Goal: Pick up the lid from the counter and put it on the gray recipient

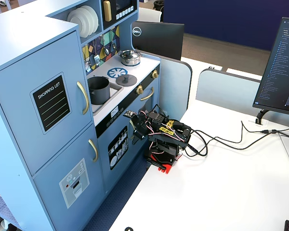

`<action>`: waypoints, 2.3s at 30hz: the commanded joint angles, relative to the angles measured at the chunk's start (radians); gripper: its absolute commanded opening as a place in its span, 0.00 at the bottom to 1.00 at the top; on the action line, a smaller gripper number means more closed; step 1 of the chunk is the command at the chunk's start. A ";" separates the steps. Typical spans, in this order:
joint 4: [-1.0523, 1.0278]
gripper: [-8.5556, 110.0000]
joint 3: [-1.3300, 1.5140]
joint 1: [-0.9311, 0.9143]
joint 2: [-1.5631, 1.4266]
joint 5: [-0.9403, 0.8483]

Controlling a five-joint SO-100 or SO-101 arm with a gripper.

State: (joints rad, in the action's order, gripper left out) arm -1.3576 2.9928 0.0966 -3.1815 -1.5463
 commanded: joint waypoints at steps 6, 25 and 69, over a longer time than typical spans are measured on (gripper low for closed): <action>-0.172 0.07 0.009 -0.061 0.003 0.040; -0.067 0.07 -0.621 -0.184 0.336 -0.017; 1.494 0.34 -0.701 -0.727 0.904 -0.020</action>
State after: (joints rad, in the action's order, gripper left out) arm 0.0813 2.3746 -0.6228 -2.3224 -1.5524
